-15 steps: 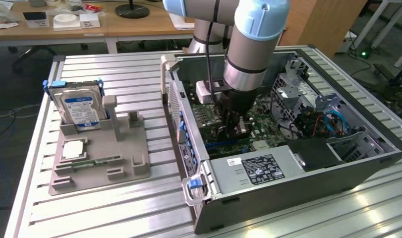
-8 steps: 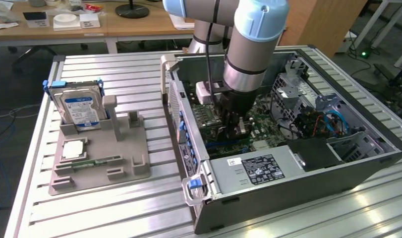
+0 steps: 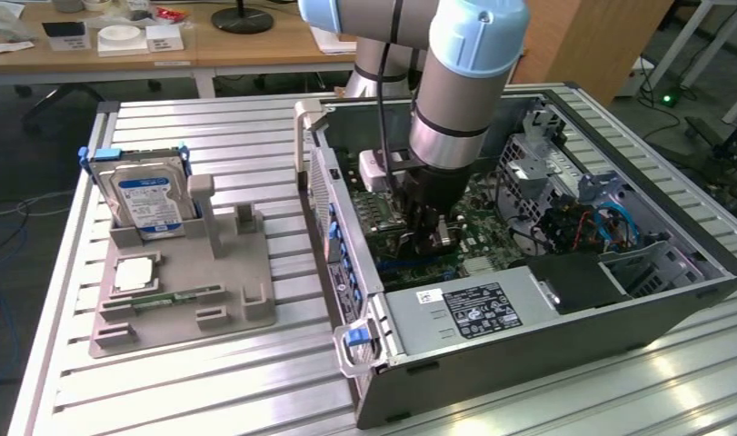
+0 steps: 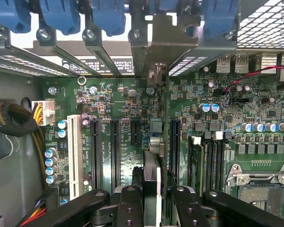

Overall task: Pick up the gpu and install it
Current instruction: 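Insert the gpu into the slot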

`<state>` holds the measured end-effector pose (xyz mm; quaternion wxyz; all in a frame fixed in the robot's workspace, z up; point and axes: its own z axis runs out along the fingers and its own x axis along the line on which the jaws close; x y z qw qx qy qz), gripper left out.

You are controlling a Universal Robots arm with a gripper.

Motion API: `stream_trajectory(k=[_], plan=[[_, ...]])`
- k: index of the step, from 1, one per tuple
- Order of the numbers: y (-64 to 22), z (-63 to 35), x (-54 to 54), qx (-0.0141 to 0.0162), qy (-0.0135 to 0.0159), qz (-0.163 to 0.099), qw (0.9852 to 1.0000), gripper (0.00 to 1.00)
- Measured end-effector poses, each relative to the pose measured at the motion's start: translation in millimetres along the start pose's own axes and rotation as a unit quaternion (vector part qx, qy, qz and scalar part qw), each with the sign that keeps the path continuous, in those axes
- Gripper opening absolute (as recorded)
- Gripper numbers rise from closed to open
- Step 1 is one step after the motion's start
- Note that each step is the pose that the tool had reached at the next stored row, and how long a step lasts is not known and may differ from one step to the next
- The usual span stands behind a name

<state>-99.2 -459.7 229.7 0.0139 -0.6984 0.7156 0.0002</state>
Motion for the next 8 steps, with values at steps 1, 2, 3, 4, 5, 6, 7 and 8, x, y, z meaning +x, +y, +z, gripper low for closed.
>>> stream_trajectory(k=[1,2,3,4,5,6,7,8], plan=[[0.0,0.0,0.0,0.0000,0.0000,0.000,1.0000,0.27],[0.0,0.0,0.0,0.0000,0.0000,0.000,1.0000,0.27],[0.0,0.5,-0.1,0.0001,-0.0002,0.000,1.0000,0.27],[0.0,1.3,-0.1,0.0001,-0.0003,0.000,1.0000,0.27],[0.0,1.8,0.0,0.0001,-0.0002,0.000,1.0000,0.27],[0.0,1.9,0.0,0.0000,-0.0001,0.000,1.0000,0.27],[0.0,1.8,0.0,0.0000,0.0000,0.000,1.0000,0.27],[0.0,1.8,0.0,0.0000,0.0000,0.000,1.0000,0.27]])
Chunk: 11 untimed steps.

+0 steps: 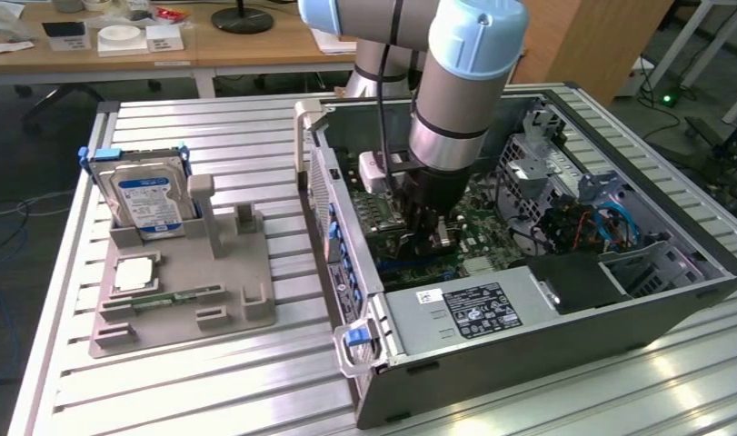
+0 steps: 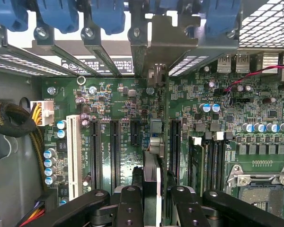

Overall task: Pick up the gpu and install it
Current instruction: 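Insert the gpu into the slot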

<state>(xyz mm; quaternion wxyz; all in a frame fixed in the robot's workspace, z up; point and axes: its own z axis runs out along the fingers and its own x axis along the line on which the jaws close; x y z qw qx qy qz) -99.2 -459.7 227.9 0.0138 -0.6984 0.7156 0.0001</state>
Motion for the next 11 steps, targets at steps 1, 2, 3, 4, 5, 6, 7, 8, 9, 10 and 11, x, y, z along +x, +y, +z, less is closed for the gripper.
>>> stream_trajectory(k=[1,2,3,4,5,6,7,8,9,10,11], plan=[[0.0,0.0,0.0,0.0000,0.0000,0.000,1.0000,0.27],[0.0,0.0,0.0,0.0000,0.0000,0.000,1.0000,0.27],[0.0,0.0,0.0,0.0000,0.0000,0.000,1.0000,0.27],[0.0,0.0,0.0,0.0000,-0.0001,0.000,1.0000,0.27],[0.1,0.1,0.0,0.0000,-0.0001,0.000,1.0000,0.27],[0.5,0.1,0.0,0.0001,-0.0001,0.000,1.0000,0.27],[0.8,0.1,0.0,0.0002,-0.0001,0.000,1.0000,0.27],[0.9,0.1,0.0,0.0001,-0.0001,0.000,1.0000,0.27],[0.9,0.1,0.0,0.0001,-0.0002,0.000,1.0000,0.27],[0.9,0.0,0.0,0.0000,-0.0001,0.000,1.0000,0.27],[1.1,0.0,0.0,0.0000,-0.0001,0.000,1.0000,0.27]])
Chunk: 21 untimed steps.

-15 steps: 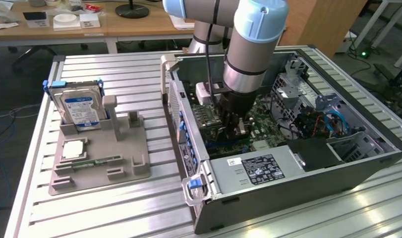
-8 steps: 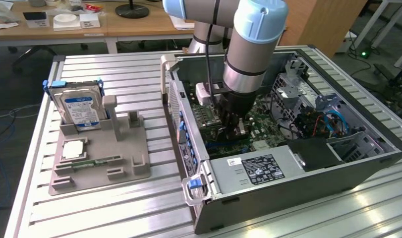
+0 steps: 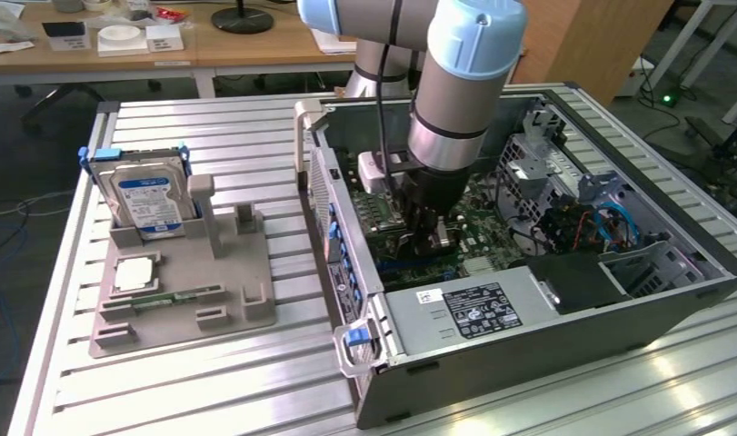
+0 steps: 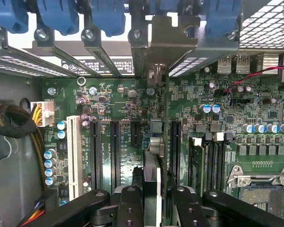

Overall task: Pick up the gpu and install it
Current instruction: 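Insert the gpu into the slot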

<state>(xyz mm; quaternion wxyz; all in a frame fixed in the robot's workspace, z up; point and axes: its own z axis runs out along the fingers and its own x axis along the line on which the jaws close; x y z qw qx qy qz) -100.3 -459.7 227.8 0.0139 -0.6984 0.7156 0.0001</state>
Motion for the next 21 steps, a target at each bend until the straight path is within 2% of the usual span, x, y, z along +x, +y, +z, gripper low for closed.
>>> stream_trajectory(k=[21], plan=[[2.3,4.7,0.2,0.0001,0.0001,0.000,1.0000,0.27]])
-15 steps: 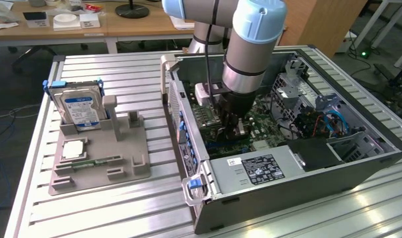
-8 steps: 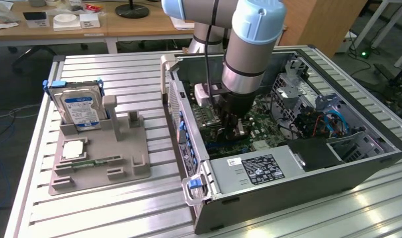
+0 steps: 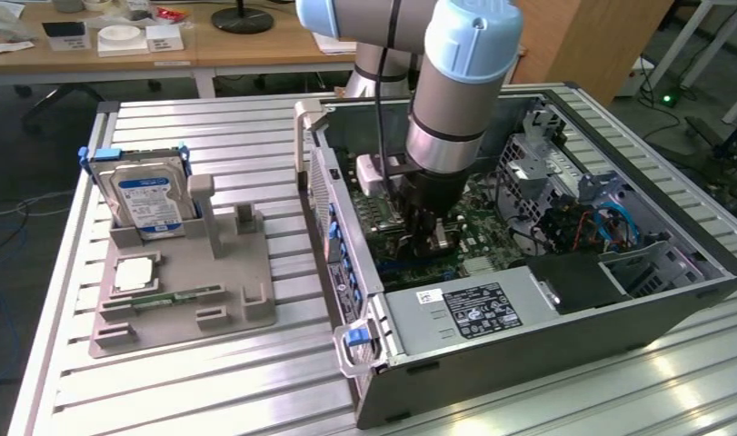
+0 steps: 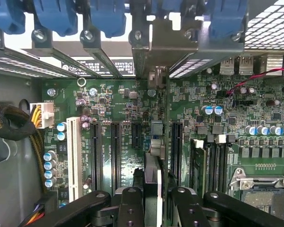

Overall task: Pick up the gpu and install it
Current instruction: 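Insert the gpu into the slot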

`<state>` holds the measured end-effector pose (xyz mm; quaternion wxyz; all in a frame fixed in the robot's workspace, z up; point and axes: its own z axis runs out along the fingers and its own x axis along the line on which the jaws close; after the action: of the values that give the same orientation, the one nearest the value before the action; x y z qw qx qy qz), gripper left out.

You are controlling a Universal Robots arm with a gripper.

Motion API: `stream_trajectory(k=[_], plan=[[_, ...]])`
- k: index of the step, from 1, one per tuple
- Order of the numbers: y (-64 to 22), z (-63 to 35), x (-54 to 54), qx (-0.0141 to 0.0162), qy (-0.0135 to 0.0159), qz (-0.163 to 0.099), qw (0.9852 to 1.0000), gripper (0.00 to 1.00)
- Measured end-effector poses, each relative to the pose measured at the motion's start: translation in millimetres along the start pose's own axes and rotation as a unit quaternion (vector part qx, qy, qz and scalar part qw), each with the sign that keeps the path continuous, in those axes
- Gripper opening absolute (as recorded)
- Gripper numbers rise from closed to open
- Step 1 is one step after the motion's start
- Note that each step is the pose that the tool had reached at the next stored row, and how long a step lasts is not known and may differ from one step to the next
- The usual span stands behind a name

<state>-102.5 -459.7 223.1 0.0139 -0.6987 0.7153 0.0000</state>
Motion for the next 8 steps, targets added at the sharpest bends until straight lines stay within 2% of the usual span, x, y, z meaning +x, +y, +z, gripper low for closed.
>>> stream_trajectory(k=[8], plan=[[0.2,3.0,0.1,-0.0001,0.0001,0.000,1.0000,0.27]])
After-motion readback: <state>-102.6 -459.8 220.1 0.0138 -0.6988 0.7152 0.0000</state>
